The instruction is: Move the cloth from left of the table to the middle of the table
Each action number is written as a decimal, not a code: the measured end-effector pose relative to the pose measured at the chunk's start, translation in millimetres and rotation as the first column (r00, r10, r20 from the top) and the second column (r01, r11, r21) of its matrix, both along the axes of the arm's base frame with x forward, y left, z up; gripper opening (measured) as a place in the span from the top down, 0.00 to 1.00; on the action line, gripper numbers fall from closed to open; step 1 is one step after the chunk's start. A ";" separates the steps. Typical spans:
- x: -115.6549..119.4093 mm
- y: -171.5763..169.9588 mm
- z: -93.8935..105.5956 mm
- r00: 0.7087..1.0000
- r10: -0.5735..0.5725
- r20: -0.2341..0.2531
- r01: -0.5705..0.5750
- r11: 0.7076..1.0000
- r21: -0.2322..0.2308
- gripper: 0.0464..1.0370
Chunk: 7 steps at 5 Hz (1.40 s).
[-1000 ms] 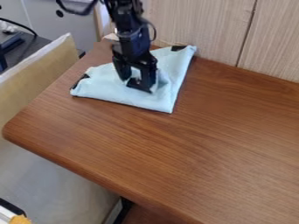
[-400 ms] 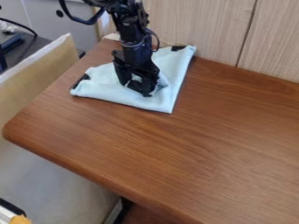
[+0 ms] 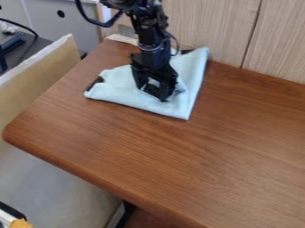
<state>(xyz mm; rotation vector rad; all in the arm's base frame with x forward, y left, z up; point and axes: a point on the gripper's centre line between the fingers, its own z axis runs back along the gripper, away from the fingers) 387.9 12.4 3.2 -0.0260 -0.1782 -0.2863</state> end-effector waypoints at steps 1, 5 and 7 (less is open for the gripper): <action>1.8 -30.5 0.2 0.998 -0.058 -0.003 0.058 0.998 -0.025 0.04; -26.3 -135.3 1.2 0.940 -0.342 -0.015 0.340 0.938 -0.066 0.04; -25.5 -137.3 25.7 0.925 -0.380 -0.003 0.379 0.922 -0.074 0.04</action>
